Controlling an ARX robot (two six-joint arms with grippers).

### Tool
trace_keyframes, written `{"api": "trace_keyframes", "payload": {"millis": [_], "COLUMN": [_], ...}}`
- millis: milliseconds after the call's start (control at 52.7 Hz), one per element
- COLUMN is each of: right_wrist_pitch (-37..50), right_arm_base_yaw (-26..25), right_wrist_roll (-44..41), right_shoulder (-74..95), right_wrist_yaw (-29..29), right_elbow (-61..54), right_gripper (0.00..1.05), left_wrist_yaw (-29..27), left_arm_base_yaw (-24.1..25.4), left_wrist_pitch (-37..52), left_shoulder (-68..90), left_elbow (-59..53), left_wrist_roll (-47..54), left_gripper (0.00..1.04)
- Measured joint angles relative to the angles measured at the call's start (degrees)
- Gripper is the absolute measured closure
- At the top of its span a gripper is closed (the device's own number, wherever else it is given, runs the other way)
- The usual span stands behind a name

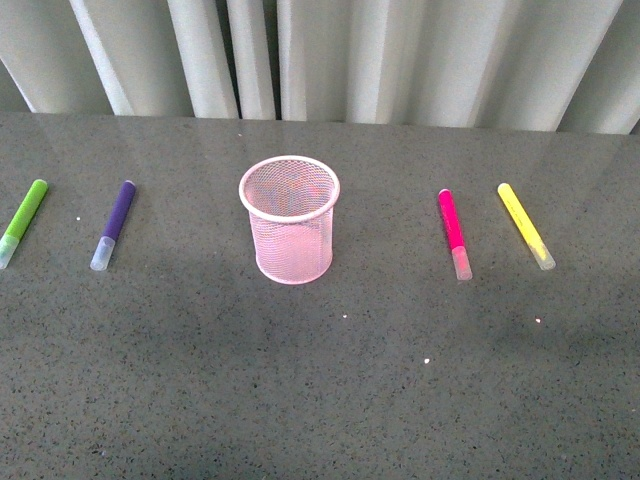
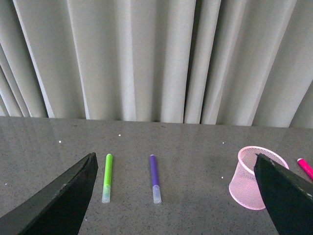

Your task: Insert purple and pink pens into pink cup

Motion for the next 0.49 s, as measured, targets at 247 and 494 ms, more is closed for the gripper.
{"api": "trace_keyframes", "payload": {"millis": [247, 494], "right_wrist_pitch": [0.0, 0.0], "right_arm_base_yaw": [0.0, 0.0], "right_wrist_roll": [0.0, 0.0], "right_shoulder": [0.0, 0.0], "right_wrist_yaw": [0.0, 0.0], "right_elbow": [0.0, 0.0], "right_gripper": [0.07, 0.07], "left_wrist_yaw": [0.0, 0.0], "left_arm_base_yaw": [0.0, 0.0], "left_wrist_pitch": [0.0, 0.0], "left_shoulder": [0.0, 0.0], "left_elbow": [0.0, 0.0], "left_wrist_roll": [0.0, 0.0], "left_gripper": [0.07, 0.07]}}
